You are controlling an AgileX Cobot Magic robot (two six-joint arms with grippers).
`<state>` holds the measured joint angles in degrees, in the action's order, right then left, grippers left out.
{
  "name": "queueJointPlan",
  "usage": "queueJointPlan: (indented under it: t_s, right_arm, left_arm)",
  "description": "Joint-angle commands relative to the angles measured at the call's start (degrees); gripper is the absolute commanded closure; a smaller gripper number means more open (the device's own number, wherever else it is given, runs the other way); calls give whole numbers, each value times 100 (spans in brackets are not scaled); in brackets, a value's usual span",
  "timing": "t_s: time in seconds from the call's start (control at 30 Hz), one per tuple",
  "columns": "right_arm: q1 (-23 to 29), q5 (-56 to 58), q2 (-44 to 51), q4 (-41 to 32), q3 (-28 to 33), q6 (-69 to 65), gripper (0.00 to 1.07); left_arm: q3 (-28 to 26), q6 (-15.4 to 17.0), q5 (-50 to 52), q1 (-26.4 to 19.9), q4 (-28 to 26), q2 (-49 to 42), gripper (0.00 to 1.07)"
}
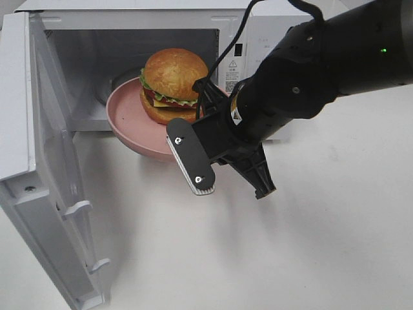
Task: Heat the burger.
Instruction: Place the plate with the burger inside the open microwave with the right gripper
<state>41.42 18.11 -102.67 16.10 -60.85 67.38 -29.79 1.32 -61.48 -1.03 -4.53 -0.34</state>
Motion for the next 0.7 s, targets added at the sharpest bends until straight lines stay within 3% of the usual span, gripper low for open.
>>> queueJointPlan:
  t_s: [0.03, 0.7]
  right_arm:
    - [-34, -183, -34, 115, -269, -29, 107]
    - [-34, 286, -1060, 458, -1570, -401, 107]
  left_arm:
    - [11, 0, 6, 34, -40, -92, 9]
    - [11, 0, 6, 34, -40, -92, 9]
